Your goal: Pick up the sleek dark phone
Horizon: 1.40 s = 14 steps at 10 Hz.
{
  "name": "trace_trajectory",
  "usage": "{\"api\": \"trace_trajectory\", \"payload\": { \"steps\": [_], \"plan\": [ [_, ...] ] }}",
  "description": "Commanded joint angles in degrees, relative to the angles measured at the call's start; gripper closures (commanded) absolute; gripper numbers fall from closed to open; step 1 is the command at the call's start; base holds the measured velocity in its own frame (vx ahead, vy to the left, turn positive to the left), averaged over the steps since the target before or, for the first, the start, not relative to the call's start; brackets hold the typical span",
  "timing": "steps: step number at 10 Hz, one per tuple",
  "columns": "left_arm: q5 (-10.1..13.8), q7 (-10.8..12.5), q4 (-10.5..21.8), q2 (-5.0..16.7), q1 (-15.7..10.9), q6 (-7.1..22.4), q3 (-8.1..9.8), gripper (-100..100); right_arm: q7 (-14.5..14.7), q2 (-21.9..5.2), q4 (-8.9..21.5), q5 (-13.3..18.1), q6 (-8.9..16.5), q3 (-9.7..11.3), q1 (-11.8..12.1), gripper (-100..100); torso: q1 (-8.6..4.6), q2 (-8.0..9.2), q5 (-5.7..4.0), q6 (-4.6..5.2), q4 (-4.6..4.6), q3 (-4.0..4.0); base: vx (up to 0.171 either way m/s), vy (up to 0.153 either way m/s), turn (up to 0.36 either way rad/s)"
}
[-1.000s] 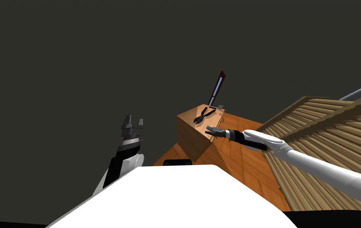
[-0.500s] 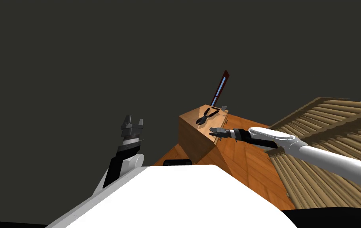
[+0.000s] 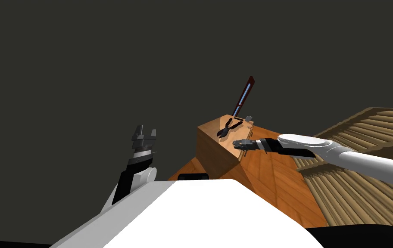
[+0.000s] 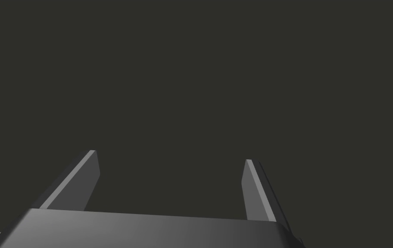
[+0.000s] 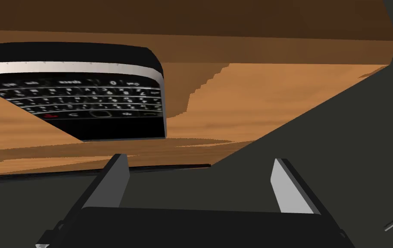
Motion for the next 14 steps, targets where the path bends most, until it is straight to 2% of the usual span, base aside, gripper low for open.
{"api": "trace_trajectory", "payload": {
  "steps": [1,2,4,6,7,8,9,10,11,13,14],
  "plan": [
    [0.0,0.0,0.0,0.0,0.0,0.0,0.0,0,-0.21,-2.86,0.12,0.19,0.18,-0.09,1.06,-100,0.0,0.0,0.0,0.0,0.0,0.0,0.036,0.03,0.05],
    [0.0,0.0,0.0,0.0,0.0,0.0,0.0,0,-0.61,-4.71,1.42,0.98,-0.23,0.33,2.25,-100,0.01,0.01,0.01,0.01,0.0,0.01,0.035,0.034,0.073],
    [0.0,0.0,0.0,0.0,0.0,0.0,0.0,0,-0.61,-6.51,1.42,0.98,-0.23,0.33,2.25,-100,0.0,0.05,0.0,0.01,0.01,0.03,0.015,0.022,0.022],
    [0.0,0.0,0.0,0.0,0.0,0.0,0.0,0,-1.42,-10.86,3.56,2.4,-0.95,1.23,4.83,-100,-0.01,0.1,-0.01,0.01,0.02,0.06,0.03,0.034,0.085],
    [0.0,0.0,0.0,0.0,0.0,0.0,0.0,0,-1.42,-11.95,3.56,2.4,-0.95,1.23,4.83,-100,0.04,0.03,0.0,0.01,0.01,0.02,0.033,0.033,0.039],
    [0.0,0.0,0.0,0.0,0.0,0.0,0.0,0,-1.81,-14.25,4.41,3.01,-1.25,1.68,6.15,-100,0.03,0.03,0.01,0.01,0.01,0.02,0.029,0.036,0.069],
    [0.0,0.0,0.0,0.0,0.0,0.0,0.0,0,-1.81,-14.25,4.41,3.01,-1.25,1.68,6.15,-100,0.03,0.04,-0.01,0.01,0.01,0.02,0.024,0.026,0.027],
    [0.0,0.0,0.0,0.0,0.0,0.0,0.0,0,-2.19,-15.94,5.12,3.57,-1.51,2.11,7.46,-100,0.0,0.06,0.0,0.02,0.02,0.04,0.019,0.028,0.041],
    [0.0,0.0,0.0,0.0,0.0,0.0,0.0,0,-2.19,-16.26,5.12,1.73,-1.51,3.08,7.46,-100,0.03,0.08,0.01,0.02,0.02,0.04,0.018,0.021,0.028],
    [0.0,0.0,0.0,0.0,0.0,0.0,0.0,0,-2.19,-16.26,5.12,3.57,-1.51,2.11,7.46,-100,-0.08,0.13,-0.04,0.03,0.03,0.07,0.006,0.004,0.0],
    [0.0,0.0,0.0,0.0,0.0,0.0,0.01,0,-2.54,-17.99,5.71,4.05,-1.73,2.53,8.71,-100,-0.12,0.16,-0.04,0.03,0.04,0.09,0.013,0.014,0.047]
  ]
}}
